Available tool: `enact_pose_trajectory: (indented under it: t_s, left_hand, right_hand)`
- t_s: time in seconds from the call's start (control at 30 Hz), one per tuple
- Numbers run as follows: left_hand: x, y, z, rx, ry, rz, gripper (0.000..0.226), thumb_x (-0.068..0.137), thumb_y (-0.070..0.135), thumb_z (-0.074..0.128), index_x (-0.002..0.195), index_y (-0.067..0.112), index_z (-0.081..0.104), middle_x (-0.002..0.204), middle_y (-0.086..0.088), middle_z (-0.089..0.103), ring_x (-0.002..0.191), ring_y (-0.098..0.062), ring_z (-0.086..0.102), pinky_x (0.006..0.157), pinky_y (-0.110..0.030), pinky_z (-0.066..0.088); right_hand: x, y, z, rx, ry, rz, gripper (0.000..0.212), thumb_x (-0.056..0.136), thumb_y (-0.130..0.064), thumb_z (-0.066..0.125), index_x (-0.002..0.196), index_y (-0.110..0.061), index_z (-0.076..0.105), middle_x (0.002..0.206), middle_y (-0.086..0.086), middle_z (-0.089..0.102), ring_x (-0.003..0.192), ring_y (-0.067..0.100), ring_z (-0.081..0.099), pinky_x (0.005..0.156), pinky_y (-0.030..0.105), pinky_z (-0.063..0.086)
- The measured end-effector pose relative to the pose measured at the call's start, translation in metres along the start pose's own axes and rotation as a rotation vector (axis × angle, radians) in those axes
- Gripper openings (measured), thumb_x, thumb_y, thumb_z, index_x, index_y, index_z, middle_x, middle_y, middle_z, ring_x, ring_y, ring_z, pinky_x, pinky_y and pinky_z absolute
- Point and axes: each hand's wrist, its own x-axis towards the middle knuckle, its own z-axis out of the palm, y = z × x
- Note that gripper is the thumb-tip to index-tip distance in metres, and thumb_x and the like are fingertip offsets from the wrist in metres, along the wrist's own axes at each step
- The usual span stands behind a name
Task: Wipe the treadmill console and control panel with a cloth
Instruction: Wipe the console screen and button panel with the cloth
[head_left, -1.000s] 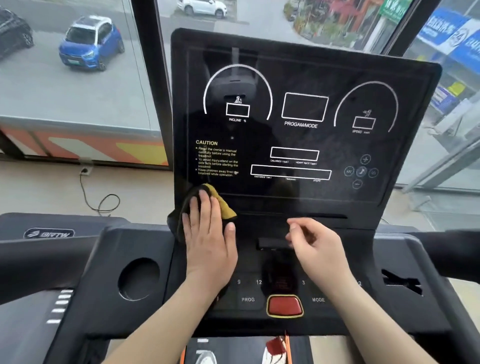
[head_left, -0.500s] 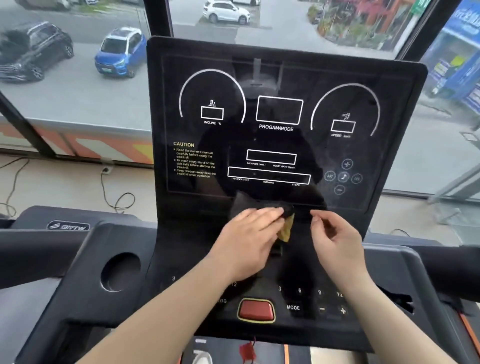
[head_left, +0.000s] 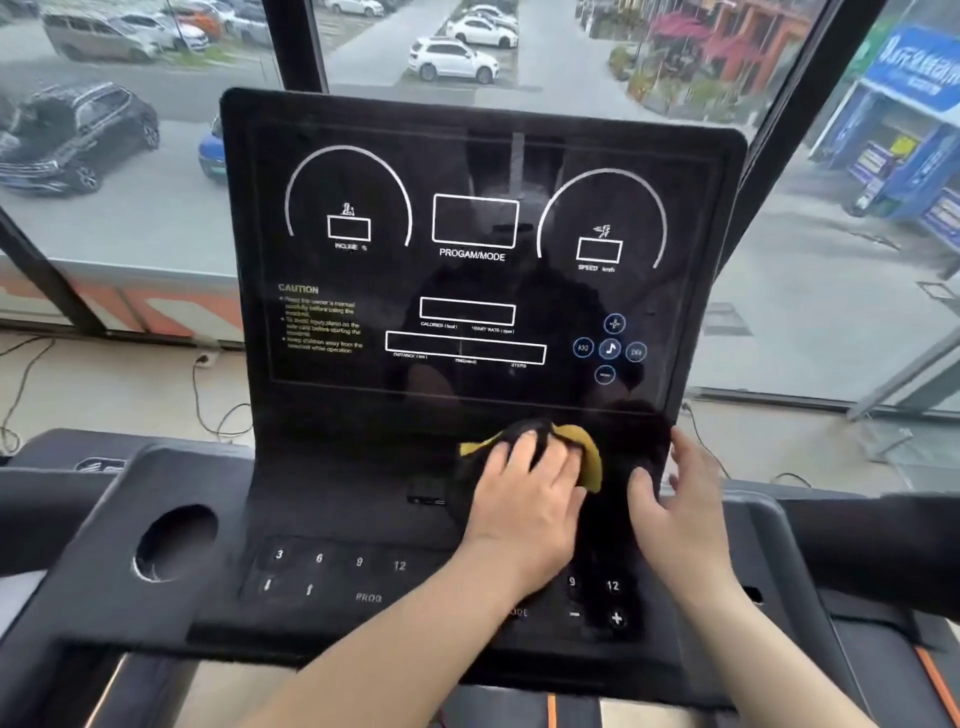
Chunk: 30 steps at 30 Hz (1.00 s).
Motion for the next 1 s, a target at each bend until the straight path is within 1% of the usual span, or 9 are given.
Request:
enact_pose_trajectory:
  t_s: [0.1,0.2,0.3,0.4,0.57,0.7,0.8,0.9,1.0]
  left_hand:
    - [0.025,0.019,0.0,-0.034,-0.012,0.121,0.035,0.101,0.034,0.043,0.127,0.019,0.061,0.126,0.003,0.059,0.117,-0.029,0.048,0.113,-0.047,0.032]
    - [0.018,-0.018,-0.003,-0.171,0.042,0.13,0.035,0.103,0.036,0.044,0.132,0.026,0.061,0.135,0.01,0.057,0.123,-0.018,0.047,0.111,-0.037,0.034]
    - [-0.016,-0.079,-0.015,-0.198,0.173,-0.055,0.03,0.102,0.038,0.047,0.124,0.027,0.064,0.126,0.01,0.06,0.118,-0.016,0.052,0.103,-0.035,0.04]
    - [-0.029,-0.124,-0.028,-0.197,0.272,-0.255,0.024,0.102,0.037,0.045,0.106,0.024,0.065,0.109,0.008,0.063,0.101,-0.02,0.056,0.09,-0.04,0.046]
    - [-0.008,-0.077,-0.015,-0.13,0.338,-0.483,0.017,0.095,0.035,0.056,0.093,0.019,0.061,0.098,-0.001,0.058,0.094,-0.027,0.052,0.089,-0.042,0.042]
    - [0.025,0.005,0.009,-0.201,0.211,-0.188,0.015,0.088,0.03,0.063,0.1,0.02,0.061,0.1,0.002,0.057,0.095,-0.023,0.051,0.089,-0.038,0.044]
    - [0.04,0.036,0.015,-0.214,0.078,-0.023,0.028,0.09,0.026,0.059,0.116,0.017,0.064,0.112,0.0,0.059,0.107,-0.024,0.051,0.1,-0.041,0.045]
    - [0.032,0.015,0.007,-0.25,0.057,0.08,0.038,0.092,0.027,0.06,0.129,0.017,0.061,0.125,0.002,0.057,0.115,-0.022,0.05,0.106,-0.038,0.042]
    - [0.009,-0.038,-0.004,-0.238,0.174,-0.015,0.03,0.096,0.035,0.057,0.12,0.019,0.065,0.119,0.004,0.061,0.108,-0.021,0.055,0.096,-0.038,0.047]
  right_hand:
    - [0.006,0.003,-0.001,-0.007,-0.04,-0.013,0.051,0.092,-0.009,0.056,0.139,-0.027,0.053,0.133,-0.001,0.058,0.129,0.016,0.049,0.111,0.05,0.045]
    - [0.009,0.003,0.002,-0.038,-0.053,0.014,0.048,0.091,-0.013,0.054,0.136,-0.031,0.053,0.128,-0.001,0.055,0.125,0.017,0.051,0.107,0.052,0.048]
    - [0.01,0.008,0.005,-0.073,-0.038,0.06,0.054,0.092,-0.017,0.055,0.145,-0.025,0.048,0.135,0.001,0.05,0.128,0.022,0.054,0.109,0.05,0.047]
    - [0.011,0.009,0.009,-0.099,0.007,0.078,0.06,0.091,-0.014,0.058,0.15,-0.015,0.045,0.14,0.004,0.048,0.127,0.026,0.055,0.108,0.048,0.046]
    - [0.01,0.006,0.01,-0.105,0.018,0.115,0.063,0.089,-0.009,0.056,0.15,-0.018,0.046,0.144,-0.001,0.047,0.128,0.025,0.057,0.107,0.047,0.047]
    - [0.01,0.006,0.003,-0.049,-0.007,0.126,0.065,0.086,0.001,0.05,0.148,-0.021,0.051,0.138,-0.005,0.05,0.12,0.016,0.056,0.105,0.035,0.043]
    - [0.012,0.011,-0.005,0.04,-0.034,0.152,0.068,0.086,0.008,0.049,0.148,-0.022,0.053,0.14,-0.01,0.052,0.128,0.011,0.053,0.114,0.042,0.043]
    - [0.016,0.021,-0.014,0.105,-0.097,0.17,0.076,0.083,0.009,0.048,0.146,-0.033,0.055,0.141,-0.019,0.055,0.135,0.006,0.053,0.116,0.046,0.043]
    - [0.019,0.023,-0.021,0.147,-0.148,0.15,0.082,0.078,0.01,0.044,0.142,-0.04,0.058,0.145,-0.016,0.059,0.136,0.004,0.054,0.114,0.048,0.045]
